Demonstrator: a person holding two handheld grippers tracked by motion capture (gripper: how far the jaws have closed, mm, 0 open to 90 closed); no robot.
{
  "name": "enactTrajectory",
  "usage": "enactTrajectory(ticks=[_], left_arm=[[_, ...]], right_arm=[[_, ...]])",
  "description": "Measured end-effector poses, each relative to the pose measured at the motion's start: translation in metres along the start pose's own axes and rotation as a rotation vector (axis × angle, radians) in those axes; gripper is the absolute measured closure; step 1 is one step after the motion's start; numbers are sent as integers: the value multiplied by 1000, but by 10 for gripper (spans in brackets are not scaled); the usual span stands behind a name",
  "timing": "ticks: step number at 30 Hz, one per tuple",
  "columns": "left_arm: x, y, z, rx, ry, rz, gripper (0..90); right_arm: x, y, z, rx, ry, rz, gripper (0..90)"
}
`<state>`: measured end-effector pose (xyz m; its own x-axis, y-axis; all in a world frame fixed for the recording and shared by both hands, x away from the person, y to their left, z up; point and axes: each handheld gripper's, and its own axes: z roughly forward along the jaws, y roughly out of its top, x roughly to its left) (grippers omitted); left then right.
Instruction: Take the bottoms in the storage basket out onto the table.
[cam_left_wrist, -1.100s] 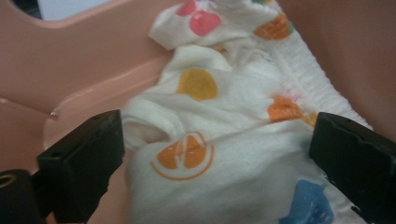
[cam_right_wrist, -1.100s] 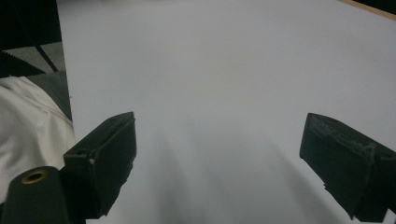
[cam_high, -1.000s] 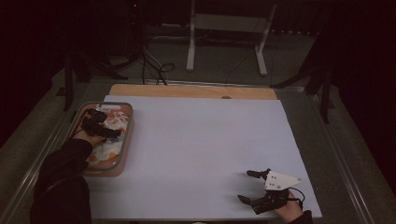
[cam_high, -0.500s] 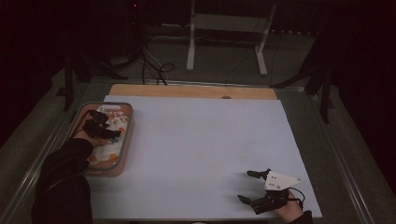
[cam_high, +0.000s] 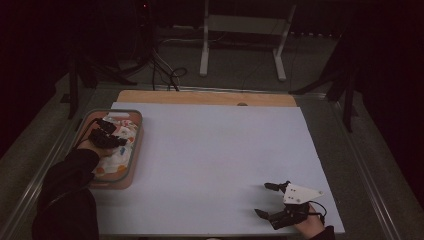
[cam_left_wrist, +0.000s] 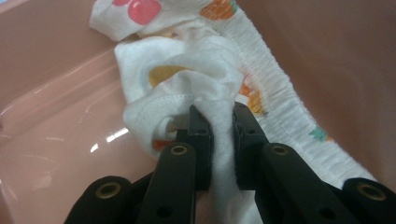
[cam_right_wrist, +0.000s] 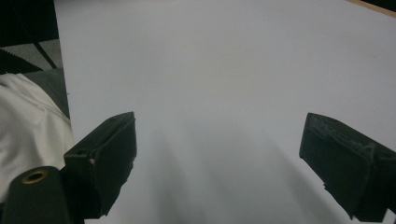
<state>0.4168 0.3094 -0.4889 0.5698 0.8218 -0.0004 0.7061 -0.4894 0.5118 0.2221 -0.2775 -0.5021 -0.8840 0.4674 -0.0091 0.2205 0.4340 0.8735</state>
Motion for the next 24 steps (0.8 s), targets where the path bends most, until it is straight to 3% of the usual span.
enactTrajectory(ticks=[8,15,24], left_arm=[[-1,-1,-8,-14,-17,25,826],[-3,-1,-18,-50,-37,21,826],[-6,-1,-26,-62,-25,26,826]], right_arm=[[0,0,-1,-4,-8,3,110],[-1,0,-3,-21,-23,8,110],[-1,1,-3,-15,-21,7,110]])
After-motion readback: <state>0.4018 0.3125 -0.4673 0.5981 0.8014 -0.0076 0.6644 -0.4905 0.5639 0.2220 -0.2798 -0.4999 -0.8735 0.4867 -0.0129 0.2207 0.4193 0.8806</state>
